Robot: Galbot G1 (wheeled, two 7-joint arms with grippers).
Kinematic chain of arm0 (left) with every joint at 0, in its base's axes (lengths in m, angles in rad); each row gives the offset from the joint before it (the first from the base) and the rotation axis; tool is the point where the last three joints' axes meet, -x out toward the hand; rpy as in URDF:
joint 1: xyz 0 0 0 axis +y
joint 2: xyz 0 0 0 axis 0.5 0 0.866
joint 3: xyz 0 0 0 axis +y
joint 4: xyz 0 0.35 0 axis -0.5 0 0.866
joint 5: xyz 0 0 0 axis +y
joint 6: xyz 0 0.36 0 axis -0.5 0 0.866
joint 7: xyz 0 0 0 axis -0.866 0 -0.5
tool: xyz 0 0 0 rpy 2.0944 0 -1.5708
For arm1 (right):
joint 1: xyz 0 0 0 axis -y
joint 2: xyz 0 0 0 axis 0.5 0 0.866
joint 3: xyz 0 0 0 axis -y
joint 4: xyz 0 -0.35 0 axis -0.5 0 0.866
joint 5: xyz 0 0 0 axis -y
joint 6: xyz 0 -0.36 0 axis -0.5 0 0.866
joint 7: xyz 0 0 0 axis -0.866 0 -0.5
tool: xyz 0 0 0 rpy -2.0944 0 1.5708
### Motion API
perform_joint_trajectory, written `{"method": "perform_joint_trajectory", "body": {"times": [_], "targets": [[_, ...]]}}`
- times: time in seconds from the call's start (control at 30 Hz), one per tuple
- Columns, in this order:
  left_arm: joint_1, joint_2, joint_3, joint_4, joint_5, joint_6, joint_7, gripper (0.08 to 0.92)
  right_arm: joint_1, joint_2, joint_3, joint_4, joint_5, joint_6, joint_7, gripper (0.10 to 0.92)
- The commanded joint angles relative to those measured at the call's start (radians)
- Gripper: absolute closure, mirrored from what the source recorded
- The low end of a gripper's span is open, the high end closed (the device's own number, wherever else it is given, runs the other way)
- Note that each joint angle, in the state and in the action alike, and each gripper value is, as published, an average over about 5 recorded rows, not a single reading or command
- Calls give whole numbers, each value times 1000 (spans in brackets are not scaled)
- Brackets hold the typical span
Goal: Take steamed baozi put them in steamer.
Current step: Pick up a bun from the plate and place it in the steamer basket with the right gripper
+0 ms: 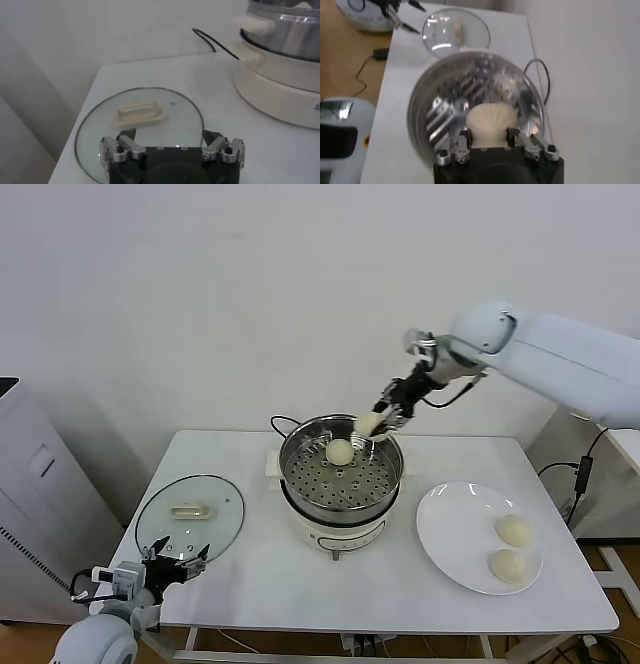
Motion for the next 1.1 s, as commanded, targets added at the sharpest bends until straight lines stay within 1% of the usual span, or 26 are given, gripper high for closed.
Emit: {"method": "perform_joint_trajectory", "body": {"times": [0.03,0.3,0.67,1.1], "targets": [[0,1,-2,0,-2,0,0,177,-100,169,13,-21,73,-72,110,575],[0,-1,-4,0,-2,0,0,177,-171,203,11,-44,17,-122,173,575],[-3,-1,-1,3,-4,-1,1,177,-226,227,26,-103,-34,-146,217,575],[2,-1,-4,3,-6,-5,2,177,-263,245,40,-139,-50,-156,261,568]]}}
